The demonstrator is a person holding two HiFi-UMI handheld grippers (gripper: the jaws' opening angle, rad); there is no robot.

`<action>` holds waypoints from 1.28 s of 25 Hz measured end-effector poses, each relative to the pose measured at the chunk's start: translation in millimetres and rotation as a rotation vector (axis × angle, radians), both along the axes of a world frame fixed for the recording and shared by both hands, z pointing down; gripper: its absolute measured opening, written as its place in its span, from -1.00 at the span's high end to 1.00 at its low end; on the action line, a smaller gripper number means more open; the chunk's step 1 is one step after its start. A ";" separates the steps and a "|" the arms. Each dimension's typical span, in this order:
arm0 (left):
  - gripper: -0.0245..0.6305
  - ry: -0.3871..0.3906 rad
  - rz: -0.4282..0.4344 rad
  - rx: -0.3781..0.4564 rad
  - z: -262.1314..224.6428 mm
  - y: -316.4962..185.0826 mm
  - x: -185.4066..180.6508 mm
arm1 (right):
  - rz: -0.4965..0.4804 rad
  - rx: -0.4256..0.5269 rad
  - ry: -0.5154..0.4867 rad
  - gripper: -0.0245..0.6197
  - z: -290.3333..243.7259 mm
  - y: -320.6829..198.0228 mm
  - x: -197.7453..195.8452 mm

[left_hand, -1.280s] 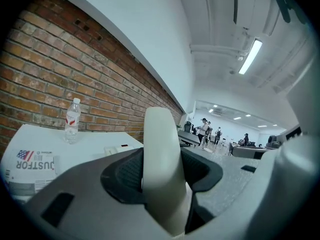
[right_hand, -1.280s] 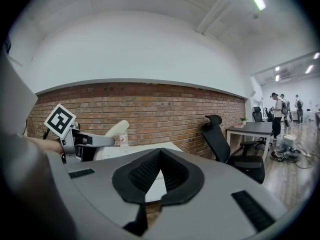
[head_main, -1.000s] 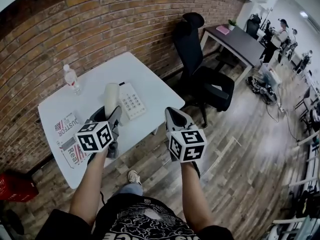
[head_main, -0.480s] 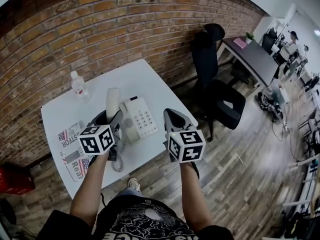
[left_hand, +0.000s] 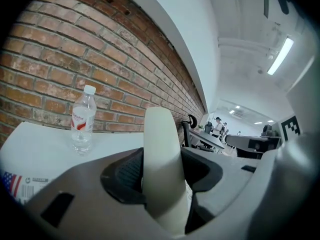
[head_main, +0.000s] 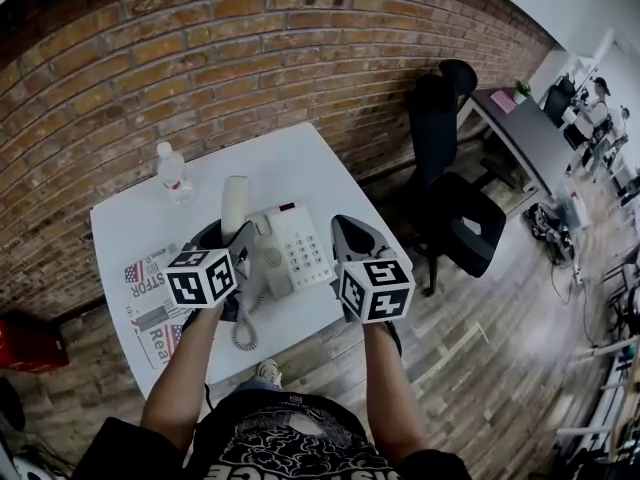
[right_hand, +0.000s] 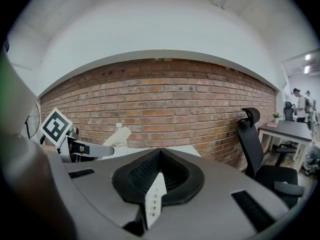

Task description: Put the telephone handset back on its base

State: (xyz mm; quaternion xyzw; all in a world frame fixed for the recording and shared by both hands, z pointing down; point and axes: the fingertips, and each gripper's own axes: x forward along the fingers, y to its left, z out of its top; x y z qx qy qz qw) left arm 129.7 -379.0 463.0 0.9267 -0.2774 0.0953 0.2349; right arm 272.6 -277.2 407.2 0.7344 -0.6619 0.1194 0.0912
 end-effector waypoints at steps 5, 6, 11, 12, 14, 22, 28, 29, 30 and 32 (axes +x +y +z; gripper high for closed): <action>0.27 -0.012 -0.021 0.000 2.4 -2.5 0.3 | -0.031 0.006 -0.005 0.93 1.0 -9.7 1.5; 0.27 -0.016 -0.029 -0.001 3.7 -2.5 -0.2 | -0.042 0.007 -0.006 0.93 1.8 -11.6 1.2; 0.27 -0.034 -0.087 0.001 10.4 0.9 2.3 | -0.115 0.011 -0.012 0.93 8.6 -21.0 5.5; 0.27 -0.039 -0.098 0.001 12.0 3.0 4.3 | -0.130 0.011 -0.014 0.93 10.2 -22.5 7.8; 0.27 -0.047 -0.130 -0.005 16.6 7.4 6.8 | -0.168 0.010 -0.017 0.93 12.4 -26.4 11.1; 0.27 -0.079 -0.260 -0.044 31.1 25.6 21.7 | -0.327 -0.001 -0.026 0.93 12.9 -40.5 22.8; 0.27 -0.121 -0.321 -0.076 48.9 36.5 33.8 | -0.409 -0.001 -0.050 0.93 19.5 -46.4 26.9; 0.27 -0.128 -0.333 -0.082 52.3 37.6 34.6 | -0.423 -0.001 -0.052 0.93 20.6 -47.1 27.0; 0.27 -0.135 -0.345 -0.089 55.9 38.3 35.1 | -0.436 -0.001 -0.053 0.93 21.8 -47.7 27.5; 0.27 -0.152 -0.367 -0.102 63.5 39.5 36.3 | -0.456 -0.003 -0.056 0.93 25.1 -47.6 29.9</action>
